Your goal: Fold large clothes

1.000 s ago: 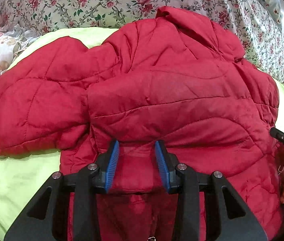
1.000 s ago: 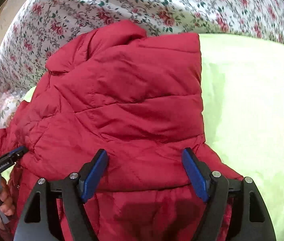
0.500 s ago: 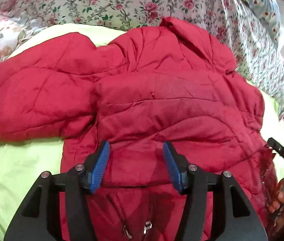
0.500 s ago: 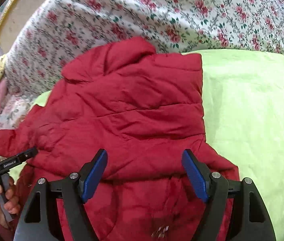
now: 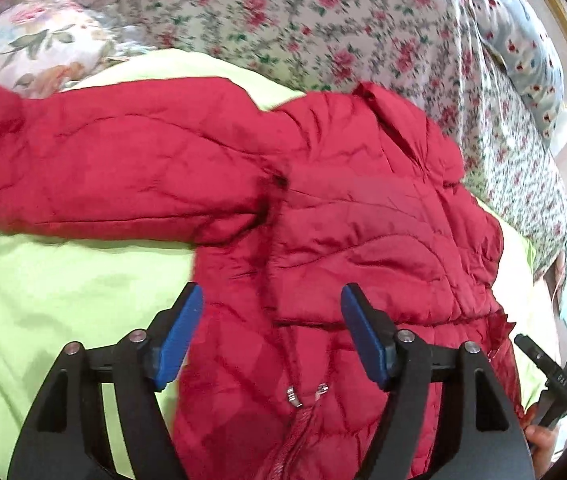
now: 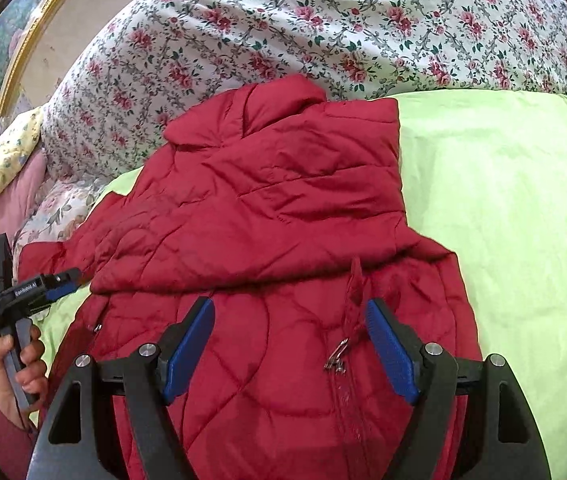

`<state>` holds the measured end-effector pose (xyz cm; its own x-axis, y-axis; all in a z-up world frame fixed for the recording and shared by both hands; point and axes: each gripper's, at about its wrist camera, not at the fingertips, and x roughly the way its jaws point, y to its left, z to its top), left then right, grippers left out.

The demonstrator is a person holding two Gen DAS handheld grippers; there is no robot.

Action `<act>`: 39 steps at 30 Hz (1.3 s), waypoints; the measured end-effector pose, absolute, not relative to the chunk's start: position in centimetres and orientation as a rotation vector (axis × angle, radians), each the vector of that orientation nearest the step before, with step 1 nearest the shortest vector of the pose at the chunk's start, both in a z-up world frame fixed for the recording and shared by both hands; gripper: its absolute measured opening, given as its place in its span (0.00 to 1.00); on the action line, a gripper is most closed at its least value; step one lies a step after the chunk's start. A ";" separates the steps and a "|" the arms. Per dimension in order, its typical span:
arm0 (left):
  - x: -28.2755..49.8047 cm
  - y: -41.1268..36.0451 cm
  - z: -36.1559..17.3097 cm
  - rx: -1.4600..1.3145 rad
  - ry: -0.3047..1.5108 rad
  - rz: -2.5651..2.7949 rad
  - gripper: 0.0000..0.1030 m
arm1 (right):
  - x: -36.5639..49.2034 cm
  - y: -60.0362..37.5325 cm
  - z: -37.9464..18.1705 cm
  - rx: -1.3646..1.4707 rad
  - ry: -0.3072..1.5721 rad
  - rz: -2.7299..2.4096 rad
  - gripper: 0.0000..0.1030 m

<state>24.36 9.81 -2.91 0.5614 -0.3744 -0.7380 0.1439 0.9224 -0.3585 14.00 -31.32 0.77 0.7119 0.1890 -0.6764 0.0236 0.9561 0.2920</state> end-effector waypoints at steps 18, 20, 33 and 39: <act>24.6 23.0 -5.6 -0.498 0.895 -0.002 0.74 | 13.0 -28.9 1.2 0.280 0.779 0.139 0.77; 24.9 24.8 -6.2 -0.528 0.892 0.053 0.74 | 13.0 -28.7 1.1 0.278 0.780 0.143 0.77; 29.2 35.2 -7.1 -0.666 0.791 0.312 0.74 | 13.4 -28.3 0.0 0.269 0.819 0.157 0.77; 30.9 33.4 -4.9 -0.563 0.765 0.236 0.11 | 13.5 -28.3 -0.4 0.267 0.827 0.157 0.77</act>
<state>30.91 33.36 -4.91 0.7043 0.0013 -0.7099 -0.3985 0.8284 -0.3938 13.49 -28.29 -0.38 0.6682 0.2403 -0.7041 -0.0337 0.9552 0.2941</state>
